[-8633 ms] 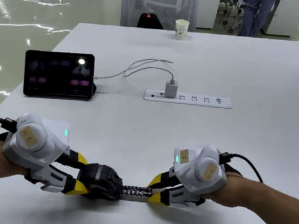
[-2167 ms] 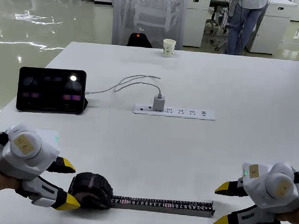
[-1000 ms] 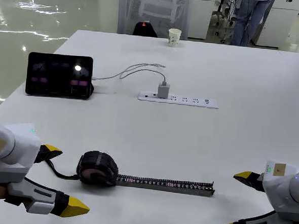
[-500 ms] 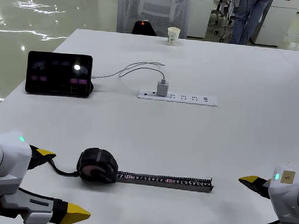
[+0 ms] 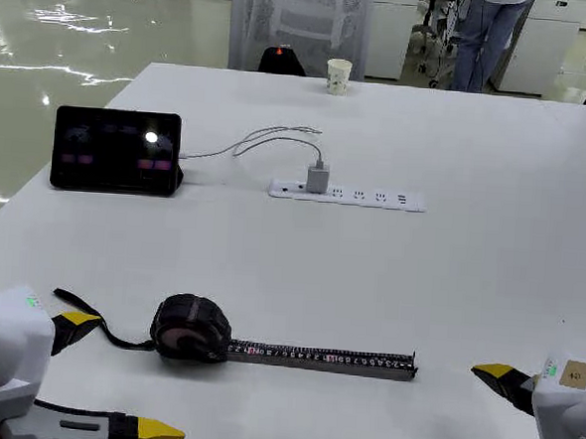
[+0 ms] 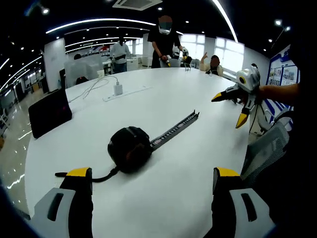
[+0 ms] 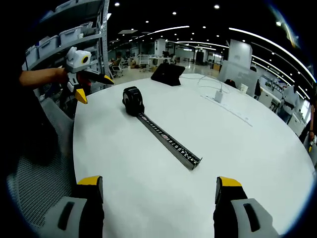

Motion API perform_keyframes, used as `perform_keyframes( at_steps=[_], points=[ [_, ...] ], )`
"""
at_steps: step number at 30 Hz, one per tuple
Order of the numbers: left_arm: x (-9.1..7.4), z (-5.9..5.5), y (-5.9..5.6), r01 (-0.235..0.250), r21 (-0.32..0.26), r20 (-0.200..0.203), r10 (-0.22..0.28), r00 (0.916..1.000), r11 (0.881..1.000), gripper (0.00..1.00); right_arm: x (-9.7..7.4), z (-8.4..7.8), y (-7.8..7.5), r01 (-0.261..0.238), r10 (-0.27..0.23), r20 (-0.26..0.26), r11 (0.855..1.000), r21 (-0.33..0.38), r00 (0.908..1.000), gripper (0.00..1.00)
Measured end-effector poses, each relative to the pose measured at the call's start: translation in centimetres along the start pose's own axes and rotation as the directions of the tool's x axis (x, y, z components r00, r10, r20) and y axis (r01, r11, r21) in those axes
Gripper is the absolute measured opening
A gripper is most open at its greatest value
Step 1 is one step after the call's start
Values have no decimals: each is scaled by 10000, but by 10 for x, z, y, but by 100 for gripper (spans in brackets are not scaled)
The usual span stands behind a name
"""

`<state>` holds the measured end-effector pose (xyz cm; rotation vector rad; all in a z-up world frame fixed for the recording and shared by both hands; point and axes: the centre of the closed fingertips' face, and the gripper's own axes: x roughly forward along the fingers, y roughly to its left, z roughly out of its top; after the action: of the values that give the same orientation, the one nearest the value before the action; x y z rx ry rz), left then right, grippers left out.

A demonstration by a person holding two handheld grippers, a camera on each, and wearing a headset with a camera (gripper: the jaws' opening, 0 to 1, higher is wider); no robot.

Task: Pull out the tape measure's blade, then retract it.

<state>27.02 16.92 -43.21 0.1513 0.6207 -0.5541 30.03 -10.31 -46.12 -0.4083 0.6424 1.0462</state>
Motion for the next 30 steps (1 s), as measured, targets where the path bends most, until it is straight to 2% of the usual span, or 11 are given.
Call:
perform_keyframes(
  at_steps=[5, 9, 13, 18, 22, 27, 30],
  points=[
    [0, -1, -9, -112, -138, 101, 113, 9999, 9998, 99, -1, 5, 4, 235, -240, 201, 9994, 262, 9995, 95],
    [-2, -1, -14, -265, -335, 217, 272, 9994, 9991, 99, -3, 9, 5, 639, -657, 343, 9966, 511, 9972, 96],
    [-3, -2, -19, -438, -494, 259, 452, 9986, 9978, 99, -3, 11, 13, 683, -712, 437, 9957, 632, 9965, 96],
    [-3, -3, -19, -636, -670, 314, 659, 9973, 9957, 99, -2, 14, 20, 764, -809, 542, 9938, 809, 9953, 97],
    [-4, -1, -19, -1110, -730, 357, 1138, 9929, 9911, 99, -4, 17, 20, 1141, -1209, 609, 9879, 1051, 9908, 97],
    [-4, 2, -26, -1184, -831, 435, 1223, 9915, 9895, 99, -7, 20, 21, 1440, -1532, 647, 9813, 1280, 9861, 97],
    [-3, 2, -29, -1312, -863, 295, 1342, 9905, 9876, 99, -9, 22, 22, 1633, -1738, 618, 9756, 1465, 9828, 96]
  ],
)
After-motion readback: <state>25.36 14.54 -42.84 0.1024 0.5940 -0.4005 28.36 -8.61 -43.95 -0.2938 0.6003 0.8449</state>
